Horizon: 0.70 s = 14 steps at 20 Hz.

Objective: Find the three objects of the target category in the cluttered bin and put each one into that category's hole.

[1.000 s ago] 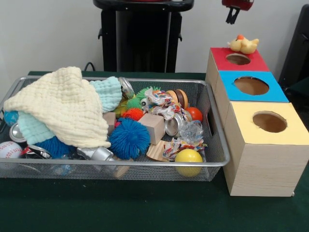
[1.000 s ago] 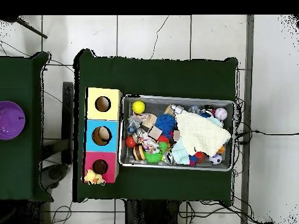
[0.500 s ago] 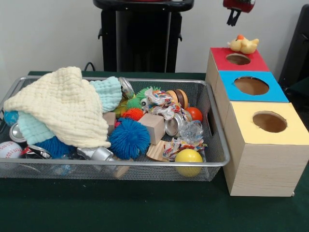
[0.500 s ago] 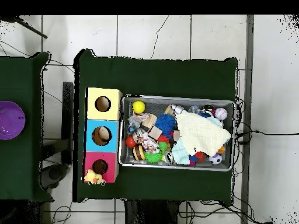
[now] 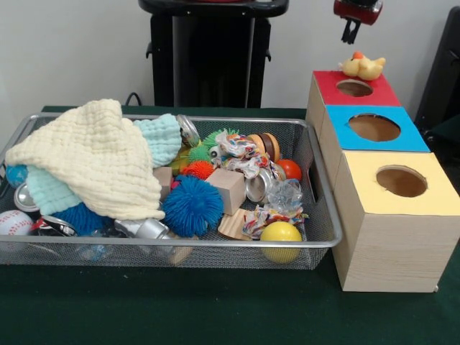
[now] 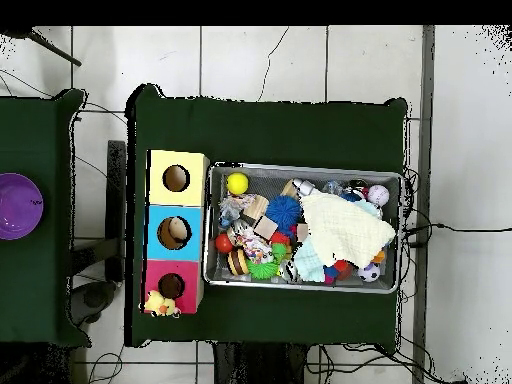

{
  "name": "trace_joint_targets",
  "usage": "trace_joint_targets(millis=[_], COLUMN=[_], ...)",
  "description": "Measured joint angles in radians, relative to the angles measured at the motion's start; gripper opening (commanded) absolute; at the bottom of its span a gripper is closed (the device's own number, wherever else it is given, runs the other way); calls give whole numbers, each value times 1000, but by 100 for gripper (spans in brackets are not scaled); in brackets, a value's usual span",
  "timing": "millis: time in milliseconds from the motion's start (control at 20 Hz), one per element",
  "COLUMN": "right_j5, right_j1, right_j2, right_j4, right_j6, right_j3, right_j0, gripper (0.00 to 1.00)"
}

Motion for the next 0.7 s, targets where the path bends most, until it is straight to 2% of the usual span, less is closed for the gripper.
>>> trace_joint_targets(millis=[350, 700], right_j5=[-66, -69], right_j1=[24, 39], right_j2=[32, 44], right_j4=[-53, -96], right_j6=[103, 144], right_j3=[0, 0], right_j0=[-27, -32], gripper=[0, 0])
